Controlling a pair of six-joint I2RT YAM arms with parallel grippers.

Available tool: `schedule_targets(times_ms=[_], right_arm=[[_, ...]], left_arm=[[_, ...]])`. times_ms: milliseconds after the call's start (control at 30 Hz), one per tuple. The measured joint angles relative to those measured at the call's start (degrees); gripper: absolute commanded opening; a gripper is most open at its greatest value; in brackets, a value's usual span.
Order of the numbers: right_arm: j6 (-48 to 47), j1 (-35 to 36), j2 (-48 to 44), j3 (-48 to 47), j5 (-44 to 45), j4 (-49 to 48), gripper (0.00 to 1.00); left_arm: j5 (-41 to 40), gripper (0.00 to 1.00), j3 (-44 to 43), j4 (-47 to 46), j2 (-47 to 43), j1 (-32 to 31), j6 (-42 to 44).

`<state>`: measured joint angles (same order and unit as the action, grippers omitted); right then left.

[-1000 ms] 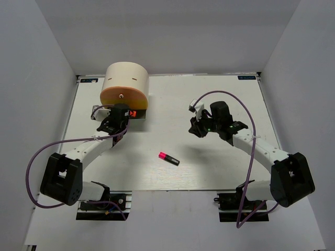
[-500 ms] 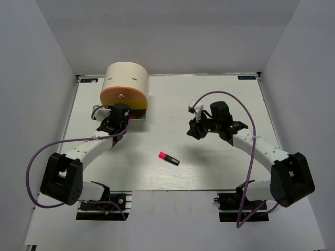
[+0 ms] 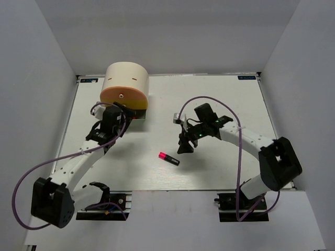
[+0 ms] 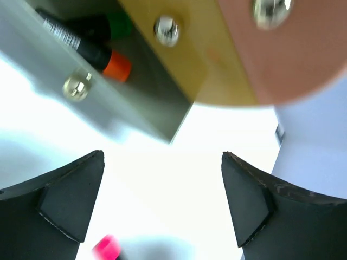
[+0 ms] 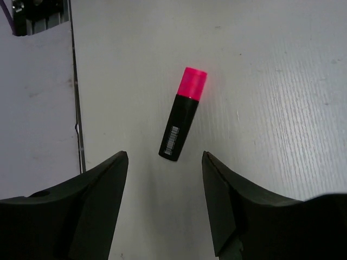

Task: Sort the stationery into containers
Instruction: Pick up the pen from the center of the board.

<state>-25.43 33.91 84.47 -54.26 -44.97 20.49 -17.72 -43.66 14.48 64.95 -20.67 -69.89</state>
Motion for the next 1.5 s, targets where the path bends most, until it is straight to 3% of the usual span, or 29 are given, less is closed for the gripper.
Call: schedule_targets(times_ms=[200,433,833,1000,1167,1367,1500], right_arm=[[1.3,5.3,6.4,-4.3,7.6,1.4,0.68],[4.0,10.7,10.3,-4.6,20.0,-1.5,0.73],[7.3,18.7,15.5,-6.1,31.1,-4.9,0.76],[8.0,20.5,16.3,-5.8,35.9,-6.8,0.63],[7.4,21.7,16.3,-4.0,40.7,-9.0,0.37],[6.4,22.1,15.8,-3.3,42.0,-10.0,0.13],[4.7,22.0,15.7,-3.3,41.8,-9.7,0.09]], left_arm=[[5.1,1.00,7.1,8.1,-9.6,0.0,5.2],[7.3,1.00,16.2,18.6,-18.0,0.0,5.4],[7.4,1.00,18.8,28.0,-28.7,0.0,3.0],[7.4,1.00,19.1,29.0,-28.7,0.0,2.8],[7.3,1.00,19.3,29.1,-28.7,0.0,2.8],[7.3,1.00,19.8,29.1,-28.7,0.0,2.8],[7.3,1.00,19.8,29.1,-29.0,0.0,2.8]])
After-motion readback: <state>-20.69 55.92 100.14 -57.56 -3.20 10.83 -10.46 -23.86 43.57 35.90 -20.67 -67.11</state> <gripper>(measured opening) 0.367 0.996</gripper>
